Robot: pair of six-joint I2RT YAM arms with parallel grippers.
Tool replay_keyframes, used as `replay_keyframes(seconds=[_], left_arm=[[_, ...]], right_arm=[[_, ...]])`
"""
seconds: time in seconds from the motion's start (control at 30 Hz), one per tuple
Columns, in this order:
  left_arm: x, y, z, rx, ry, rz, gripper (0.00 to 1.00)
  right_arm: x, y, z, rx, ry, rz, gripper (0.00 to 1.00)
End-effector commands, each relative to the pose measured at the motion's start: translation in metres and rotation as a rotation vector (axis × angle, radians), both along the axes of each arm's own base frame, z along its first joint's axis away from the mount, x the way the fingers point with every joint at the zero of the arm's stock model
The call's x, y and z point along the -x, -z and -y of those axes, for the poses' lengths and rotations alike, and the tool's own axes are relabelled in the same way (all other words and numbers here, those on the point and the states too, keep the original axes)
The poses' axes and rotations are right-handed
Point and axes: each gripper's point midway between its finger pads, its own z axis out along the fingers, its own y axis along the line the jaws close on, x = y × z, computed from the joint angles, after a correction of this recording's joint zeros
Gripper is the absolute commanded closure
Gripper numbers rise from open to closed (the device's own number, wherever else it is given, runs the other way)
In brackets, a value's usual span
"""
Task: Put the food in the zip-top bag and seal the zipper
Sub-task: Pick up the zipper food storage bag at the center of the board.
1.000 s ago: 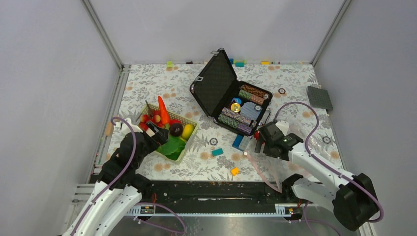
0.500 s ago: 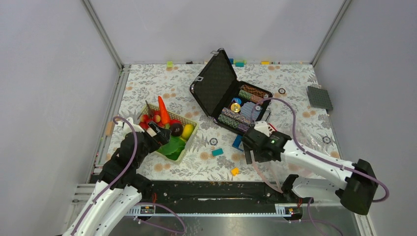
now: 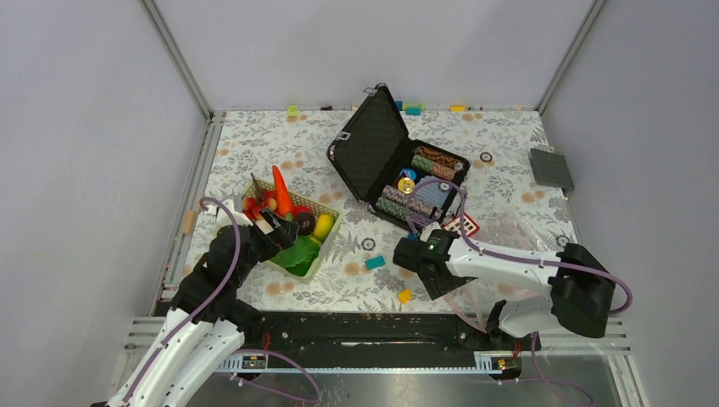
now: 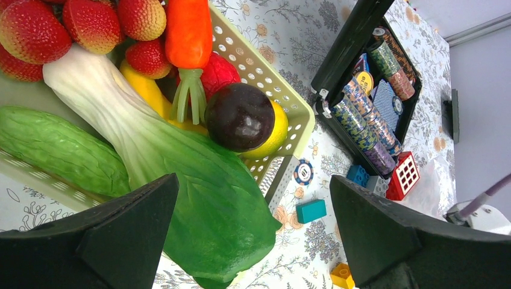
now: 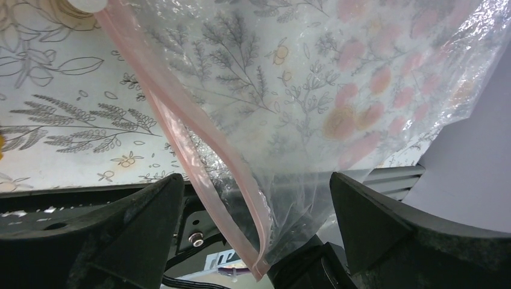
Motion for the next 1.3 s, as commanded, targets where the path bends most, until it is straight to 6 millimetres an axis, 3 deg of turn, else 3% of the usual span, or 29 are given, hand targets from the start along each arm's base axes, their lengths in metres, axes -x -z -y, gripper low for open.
replay_keyframes(seconds=[0.0,0.07,0.1,0.17,0.23,0.37,0.4,0.7,0.87,0.97,1.1,1.27], left_arm=[[-0.004,-0.012,0.006,0.016,0.025,0.049,0.01],[-0.004,-0.014,0.004,0.016,0.020,0.053,0.01],[-0.003,-0.015,0.004,0.018,0.019,0.057,0.01],[-0.003,-0.016,0.003,0.019,0.016,0.061,0.01],[-0.003,-0.017,0.003,0.022,0.015,0.068,0.01],[-0.003,-0.020,0.005,0.028,0.023,0.075,0.01],[-0.004,-0.020,0.006,0.030,0.027,0.076,0.01],[-0.011,-0.043,0.035,0.094,0.165,0.175,0.01],[-0.018,-0.048,0.049,0.094,0.225,0.163,0.01],[-0.024,-0.039,0.045,0.053,0.192,0.096,0.01],[-0.027,-0.021,0.024,-0.042,0.077,-0.033,0.01],[-0.034,-0.009,0.012,-0.079,-0.018,-0.108,0.01]], right_arm=[[-0.001,0.004,0.017,0.135,0.025,0.016,0.04],[0.002,0.010,0.024,0.187,0.045,0.002,0.08],[0.004,0.012,0.027,0.209,0.053,-0.004,0.16],[0.000,0.008,0.029,0.242,0.072,0.023,0.37],[-0.005,0.001,0.029,0.238,0.085,0.062,0.65],[-0.012,-0.023,0.026,0.169,0.090,0.133,0.97],[-0.014,-0.032,0.024,0.138,0.090,0.152,1.00],[-0.027,-0.104,-0.010,-0.235,0.104,0.289,1.00],[-0.046,-0.134,-0.052,-0.416,0.079,0.347,1.00],[-0.061,-0.153,-0.081,-0.520,0.051,0.397,1.00],[-0.078,-0.162,-0.103,-0.570,0.050,0.425,1.00],[-0.091,-0.152,-0.124,-0.641,0.056,0.393,1.00]])
